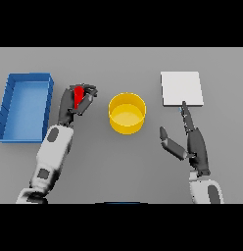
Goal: Pick up the red beaker and tilt it to pour out 1 green nut into yellow bowl. Pick up the yellow bowl and place it on the metallic measuring scale.
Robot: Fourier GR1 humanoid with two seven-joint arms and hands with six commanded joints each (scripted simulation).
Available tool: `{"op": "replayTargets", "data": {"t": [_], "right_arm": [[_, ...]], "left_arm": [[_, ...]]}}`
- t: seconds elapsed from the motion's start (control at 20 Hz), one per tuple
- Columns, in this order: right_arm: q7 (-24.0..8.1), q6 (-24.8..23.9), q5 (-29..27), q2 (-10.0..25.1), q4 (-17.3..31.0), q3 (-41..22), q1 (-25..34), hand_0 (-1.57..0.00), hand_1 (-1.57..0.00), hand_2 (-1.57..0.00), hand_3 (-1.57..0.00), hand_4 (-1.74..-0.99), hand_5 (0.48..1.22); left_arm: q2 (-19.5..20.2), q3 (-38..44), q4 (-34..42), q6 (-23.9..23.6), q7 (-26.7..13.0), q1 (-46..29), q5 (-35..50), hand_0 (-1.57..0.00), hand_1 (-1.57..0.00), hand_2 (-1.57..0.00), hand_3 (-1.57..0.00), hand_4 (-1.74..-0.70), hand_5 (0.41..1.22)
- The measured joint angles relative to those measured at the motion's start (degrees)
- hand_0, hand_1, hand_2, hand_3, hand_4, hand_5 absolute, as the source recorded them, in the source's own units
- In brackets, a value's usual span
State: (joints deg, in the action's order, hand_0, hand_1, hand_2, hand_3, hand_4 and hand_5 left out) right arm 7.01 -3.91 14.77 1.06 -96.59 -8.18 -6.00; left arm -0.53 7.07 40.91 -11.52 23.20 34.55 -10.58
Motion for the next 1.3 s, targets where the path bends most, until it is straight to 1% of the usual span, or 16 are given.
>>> {"op": "replayTargets", "data": {"t": [0.1, 0.15, 0.25, 0.4, 0.45, 0.5, 0.55, 0.65, 0.75, 0.9, 0.95, 1.0, 1.05, 1.15, 1.25, 1.3], "right_arm": [[-0.25, -0.34, 0.45, 0.08, 0.45, 0.07, 0.62, 0.00, 0.00, 0.00, 0.00, -1.186, 0.670], [-0.94, -0.62, 0.73, 0.15, 0.77, 0.21, 1.17, 0.00, 0.00, 0.00, 0.00, -1.175, 0.667], [0.73, -0.51, 0.93, 0.18, -0.17, -0.20, 0.69, 0.00, 0.00, 0.00, 0.00, -1.141, 0.660], [-0.60, -1.14, 2.52, 0.72, 0.15, -0.36, 0.77, 0.00, 0.00, 0.00, 0.00, -1.108, 0.656], [-0.08, -1.67, 2.90, 0.51, 0.25, -0.38, 1.14, 0.00, 0.00, 0.00, 0.00, -1.103, 0.656], [-0.68, -1.49, 2.86, 0.78, -0.10, -0.30, 1.12, 0.00, 0.00, 0.00, 0.00, -1.101, 0.658], [-0.70, -1.69, 2.80, 0.75, 0.22, -0.09, 1.06, 0.00, 0.00, 0.00, 0.00, -1.095, 0.660], [0.66, -1.38, 2.88, 0.81, 0.01, -0.45, 0.25, 0.00, 0.00, 0.00, 0.00, -1.092, 0.663], [1.27, -0.71, 2.34, 0.92, -0.81, -0.64, -0.43, 0.00, 0.00, 0.00, 0.00, -1.092, 0.668], [-0.94, -0.95, 3.03, 1.00, -0.62, -0.68, 0.52, 0.00, 0.00, 0.00, 0.00, -1.096, 0.666], [-0.92, -0.89, 2.88, 1.17, -0.06, -0.44, 0.55, 0.00, 0.00, 0.00, 0.00, -1.096, 0.670], [0.34, -0.57, 2.66, 0.76, -0.33, -0.92, -0.06, 0.00, 0.00, 0.00, 0.00, -1.086, 0.679], [0.81, -0.59, 2.54, 0.60, -0.17, -0.92, 0.19, 0.00, 0.00, 0.00, 0.00, -1.069, 0.685], [0.89, -0.54, 2.65, 0.81, -0.17, -0.87, 0.55, 0.00, 0.00, 0.00, 0.00, -1.056, 0.692], [0.32, -0.55, 2.94, 1.44, -0.58, -0.63, 0.56, 0.00, 0.00, 0.00, 0.00, -1.062, 0.691], [0.58, -0.45, 2.93, 1.46, -0.70, -0.71, 0.50, 0.00, 0.00, 0.00, 0.00, -1.068, 0.689]], "left_arm": [[-0.04, -0.14, 1.19, -0.66, -0.40, -0.06, 0.15, -1.46, -1.47, -1.47, -1.42, -1.69, 1.129], [0.66, -0.19, 2.19, -0.63, -1.19, 0.18, 0.17, -1.49, -1.49, -1.49, -1.45, -1.70, 1.127], [1.13, -1.26, 3.90, -0.54, -1.95, 0.23, -0.44, -1.52, -1.52, -1.52, -1.49, -1.71, 1.125], [3.49, -4.16, 7.86, 0.19, -4.93, 0.62, -2.90, -1.54, -1.54, -1.54, -1.53, -1.73, 1.130], [3.99, -5.91, 9.08, 0.32, -6.68, 1.01, -4.54, -1.55, -1.55, -1.55, -1.54, -1.73, 1.134], [5.36, -7.83, 10.43, 0.66, -7.44, 1.11, -6.64, -1.55, -1.55, -1.55, -1.55, -1.73, 1.137], [7.21, -9.76, 11.52, 1.29, -9.57, 1.98, -8.98, -1.56, -1.56, -1.56, -1.55, -1.73, 1.139], [9.37, -14.83, 13.65, 2.53, -12.19, 2.28, -14.31, -1.56, -1.56, -1.56, -1.55, -1.74, 1.132], [10.36, -17.36, 15.63, 3.83, -14.22, 1.95, -16.38, -1.56, -1.56, -1.56, -1.55, -1.74, 1.123], [11.08, -19.53, 17.82, 4.92, -16.53, 1.15, -17.73, -1.56, -1.56, -1.56, -1.56, -1.74, 1.144], [12.18, -20.90, 18.47, 5.89, -17.48, 1.87, -19.19, -1.56, -1.56, -1.56, -1.56, -1.74, 1.149], [12.84, -22.50, 18.14, 6.63, -19.23, 3.46, -21.20, -1.57, -1.57, -1.57, -1.56, -1.74, 1.152], [13.64, -24.75, 17.89, 8.02, -20.94, 5.71, -23.77, -1.57, -1.57, -1.57, -1.56, -1.74, 1.153], [15.60, -29.10, 16.95, 10.59, -21.31, 9.10, -28.51, -1.57, -1.57, -1.57, -1.57, -1.74, 1.177], [16.66, -33.39, 15.54, 13.71, -21.32, 11.64, -32.41, -1.57, -1.57, -1.57, -1.57, -1.74, 1.193], [16.39, -34.93, 13.93, 14.80, -22.00, 13.92, -34.11, -1.57, -1.57, -1.57, -1.57, -1.74, 1.199]]}}
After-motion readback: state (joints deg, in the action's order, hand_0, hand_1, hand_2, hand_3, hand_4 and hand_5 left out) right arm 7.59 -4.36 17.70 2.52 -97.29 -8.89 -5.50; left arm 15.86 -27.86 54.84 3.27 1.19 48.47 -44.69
